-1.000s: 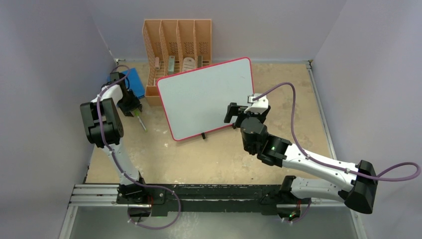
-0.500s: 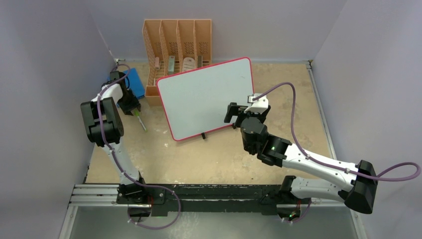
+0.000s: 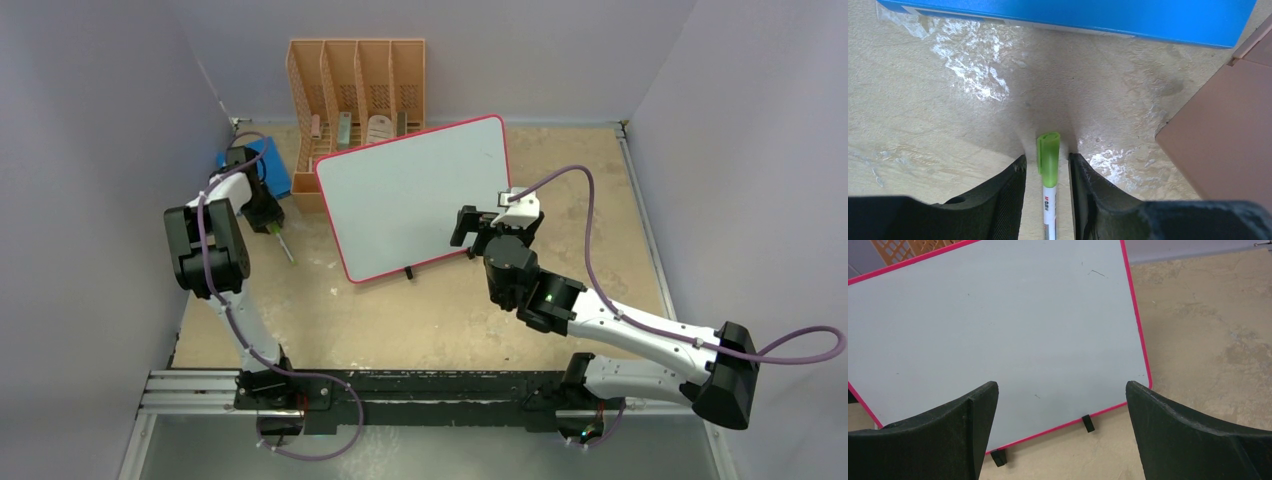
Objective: Write a sentence on the whiteboard
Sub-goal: Pick up the whiteboard marker from the center of the board.
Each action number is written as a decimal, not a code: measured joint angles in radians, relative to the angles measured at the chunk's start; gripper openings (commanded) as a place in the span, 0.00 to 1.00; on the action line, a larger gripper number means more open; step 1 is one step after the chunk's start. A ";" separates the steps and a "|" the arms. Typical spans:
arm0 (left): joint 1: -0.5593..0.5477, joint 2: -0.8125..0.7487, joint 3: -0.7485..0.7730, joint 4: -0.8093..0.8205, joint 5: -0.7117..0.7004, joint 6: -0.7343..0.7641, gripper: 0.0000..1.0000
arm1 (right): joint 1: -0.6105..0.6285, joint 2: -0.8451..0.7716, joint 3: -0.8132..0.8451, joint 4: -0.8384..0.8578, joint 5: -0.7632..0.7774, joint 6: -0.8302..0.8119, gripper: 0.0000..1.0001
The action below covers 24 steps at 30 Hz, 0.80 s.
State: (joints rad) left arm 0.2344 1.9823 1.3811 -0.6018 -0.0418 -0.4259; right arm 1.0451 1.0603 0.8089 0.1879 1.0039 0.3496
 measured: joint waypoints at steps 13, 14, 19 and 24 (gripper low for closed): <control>-0.006 -0.023 -0.032 0.002 -0.007 -0.002 0.11 | 0.000 -0.003 0.000 0.005 -0.006 0.000 0.98; -0.006 -0.029 -0.039 0.004 0.001 -0.004 0.09 | 0.000 -0.004 0.000 0.005 -0.010 0.000 0.98; -0.006 -0.072 -0.093 -0.011 0.054 -0.017 0.01 | 0.000 -0.016 0.000 0.004 -0.033 0.000 0.99; 0.000 -0.140 -0.141 -0.041 0.126 -0.038 0.00 | 0.000 -0.039 0.000 0.002 -0.087 0.001 0.99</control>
State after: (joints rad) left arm 0.2344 1.8423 1.2400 -0.6426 0.0837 -0.4637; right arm 1.0451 1.0218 0.8089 0.1894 0.9173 0.3508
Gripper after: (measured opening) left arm 0.124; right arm 0.987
